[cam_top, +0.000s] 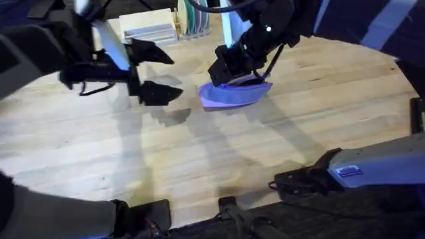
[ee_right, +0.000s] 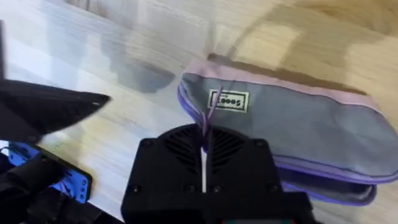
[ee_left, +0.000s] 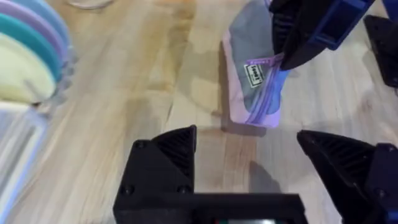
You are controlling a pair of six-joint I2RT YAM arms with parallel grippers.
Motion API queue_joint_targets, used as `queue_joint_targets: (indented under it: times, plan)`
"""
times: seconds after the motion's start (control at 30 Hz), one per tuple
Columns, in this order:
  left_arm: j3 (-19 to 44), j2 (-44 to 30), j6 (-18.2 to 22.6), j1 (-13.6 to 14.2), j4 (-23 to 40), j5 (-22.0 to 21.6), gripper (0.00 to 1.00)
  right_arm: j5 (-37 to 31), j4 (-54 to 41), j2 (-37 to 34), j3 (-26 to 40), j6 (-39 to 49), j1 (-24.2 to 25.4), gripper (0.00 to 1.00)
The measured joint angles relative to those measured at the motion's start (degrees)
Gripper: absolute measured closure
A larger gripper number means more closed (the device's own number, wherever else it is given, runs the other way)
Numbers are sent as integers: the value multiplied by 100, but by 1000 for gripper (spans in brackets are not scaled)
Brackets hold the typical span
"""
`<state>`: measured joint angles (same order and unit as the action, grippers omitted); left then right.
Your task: Unzip the bag, pick up the pens from the table one at a time and place them inside, then zip the bag closed.
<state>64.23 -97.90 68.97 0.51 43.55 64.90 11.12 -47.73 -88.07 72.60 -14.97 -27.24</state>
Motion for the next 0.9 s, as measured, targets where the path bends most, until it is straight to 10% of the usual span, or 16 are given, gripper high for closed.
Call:
queue_joint_targets:
  times: [0.73,0.8,0.9]
  plan:
    - [0,-792,-6,1431,-1100,-1,45,3,1,0,0,-1,0,970]
    - [0,-805,-56,1487,-1220,-4,152,3,1,0,0,-1,0,970]
    - [0,-840,-199,1539,-1404,-15,593,1,3,0,0,-1,0,970]
